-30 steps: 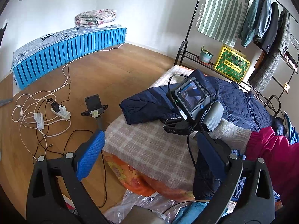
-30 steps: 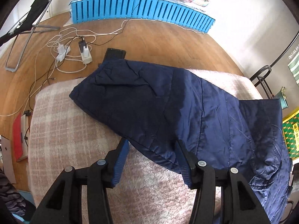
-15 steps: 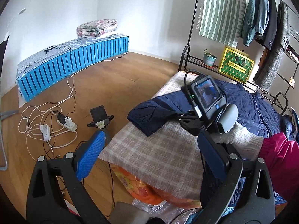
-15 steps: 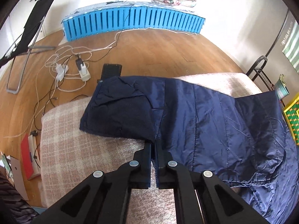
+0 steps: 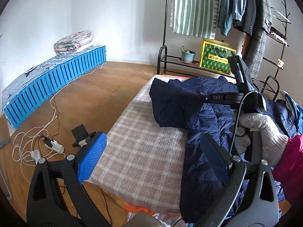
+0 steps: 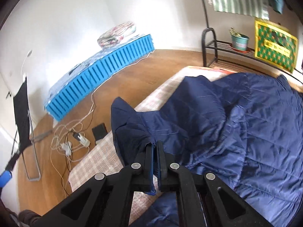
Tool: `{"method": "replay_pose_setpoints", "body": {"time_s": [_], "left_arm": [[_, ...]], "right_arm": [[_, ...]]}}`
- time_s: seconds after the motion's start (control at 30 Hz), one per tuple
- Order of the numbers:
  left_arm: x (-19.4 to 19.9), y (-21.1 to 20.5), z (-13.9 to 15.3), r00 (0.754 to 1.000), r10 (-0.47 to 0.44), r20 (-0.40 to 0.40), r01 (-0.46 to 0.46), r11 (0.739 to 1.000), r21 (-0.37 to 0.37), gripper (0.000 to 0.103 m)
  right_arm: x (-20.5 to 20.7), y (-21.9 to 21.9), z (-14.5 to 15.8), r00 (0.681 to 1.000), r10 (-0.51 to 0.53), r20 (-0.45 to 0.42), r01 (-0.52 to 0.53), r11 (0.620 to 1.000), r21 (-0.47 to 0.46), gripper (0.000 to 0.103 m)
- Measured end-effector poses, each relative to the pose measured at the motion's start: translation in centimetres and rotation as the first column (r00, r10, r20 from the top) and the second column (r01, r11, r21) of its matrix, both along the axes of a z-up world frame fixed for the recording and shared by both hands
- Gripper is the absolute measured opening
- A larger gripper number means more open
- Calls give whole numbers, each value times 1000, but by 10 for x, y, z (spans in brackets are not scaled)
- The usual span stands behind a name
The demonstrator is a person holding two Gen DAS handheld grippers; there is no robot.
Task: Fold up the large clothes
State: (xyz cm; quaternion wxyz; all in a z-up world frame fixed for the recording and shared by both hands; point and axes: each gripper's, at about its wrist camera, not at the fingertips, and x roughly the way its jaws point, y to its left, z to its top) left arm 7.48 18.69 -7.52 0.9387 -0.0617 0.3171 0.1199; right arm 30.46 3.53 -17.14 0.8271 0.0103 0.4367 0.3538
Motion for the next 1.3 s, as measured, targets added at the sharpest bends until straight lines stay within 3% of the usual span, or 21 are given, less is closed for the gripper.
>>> {"method": "replay_pose_setpoints", "body": {"time_s": [0.1, 0.23, 0.47, 0.6, 0.67, 0.77, 0.9, 0.97, 1.17, 1.3], "left_arm": [[22, -21, -1, 998, -53, -18, 53, 999, 8, 101], [56, -53, -9, 989, -141, -54, 142, 990, 9, 101], [111, -85, -33, 969, -217, -122, 215, 976, -24, 101], [125, -76, -45, 967, -208, -146, 200, 978, -66, 101], [129, -72, -50, 968, -198, -155, 187, 979, -85, 101], [128, -70, -53, 967, -197, -159, 184, 979, -92, 101], [123, -66, -49, 973, -179, -143, 171, 983, -68, 101], [121, -57, -43, 981, -148, -125, 141, 988, -59, 101], [120, -23, -33, 993, -67, -93, 63, 997, -41, 101], [120, -10, -36, 994, -48, -95, 45, 998, -42, 101]], "right_arm": [[9, -49, -9, 992, -111, -63, 113, 993, 33, 0], [16, -115, -30, 956, -247, -161, 256, 966, 41, 0], [11, -172, -57, 914, -360, -184, 348, 932, -96, 0], [1, -181, -55, 933, -318, -168, 284, 937, -203, 14], [-9, -187, -44, 947, -298, -117, 264, 934, -242, 40], [-22, -190, -17, 962, -271, -42, 253, 936, -243, 45], [-20, -170, 5, 982, -191, -5, 187, 963, -197, 60], [-13, -146, 3, 991, -135, -12, 130, 971, -200, 61], [8, -67, -31, 999, -23, -38, 12, 958, -286, 71], [20, -35, -56, 999, -23, -25, 12, 919, -395, 77]]}}
